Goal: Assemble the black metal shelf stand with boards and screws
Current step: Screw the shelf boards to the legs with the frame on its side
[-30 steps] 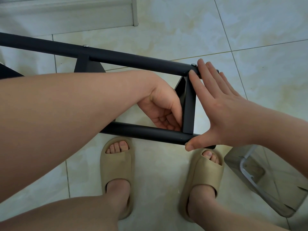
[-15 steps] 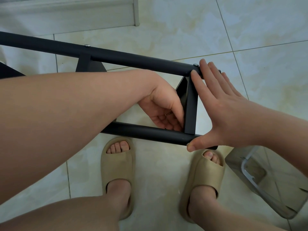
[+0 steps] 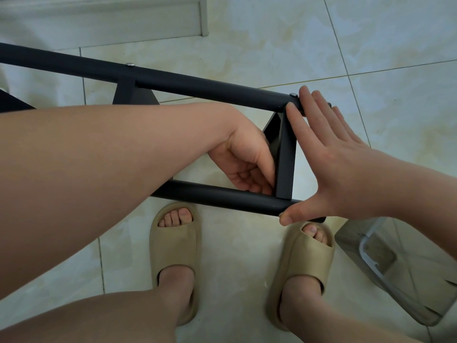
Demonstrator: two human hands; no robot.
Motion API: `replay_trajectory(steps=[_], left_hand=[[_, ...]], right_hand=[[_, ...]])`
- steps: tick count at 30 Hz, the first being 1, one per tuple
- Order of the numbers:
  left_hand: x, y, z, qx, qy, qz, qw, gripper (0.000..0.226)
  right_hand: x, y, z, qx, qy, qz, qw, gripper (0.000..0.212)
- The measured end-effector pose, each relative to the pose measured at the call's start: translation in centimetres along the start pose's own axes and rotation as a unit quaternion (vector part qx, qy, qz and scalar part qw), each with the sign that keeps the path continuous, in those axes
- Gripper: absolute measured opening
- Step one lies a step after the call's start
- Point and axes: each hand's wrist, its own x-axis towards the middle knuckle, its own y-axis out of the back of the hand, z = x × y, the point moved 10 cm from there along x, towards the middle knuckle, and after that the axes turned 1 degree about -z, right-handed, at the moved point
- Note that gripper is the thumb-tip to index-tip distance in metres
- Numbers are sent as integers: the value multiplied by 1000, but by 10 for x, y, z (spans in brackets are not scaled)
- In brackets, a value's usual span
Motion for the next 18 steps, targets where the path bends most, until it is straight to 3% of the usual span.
replay_trajectory(steps=[10,18], left_hand=[[0,-8,2,-45,-17,-28,998,20],[3,-1,-2,2,8,-8,1000,17]], right_hand=[[0,1,0,2,-3,-1,1000,154],[-1,1,-1,2,-4,-3,1000,155]])
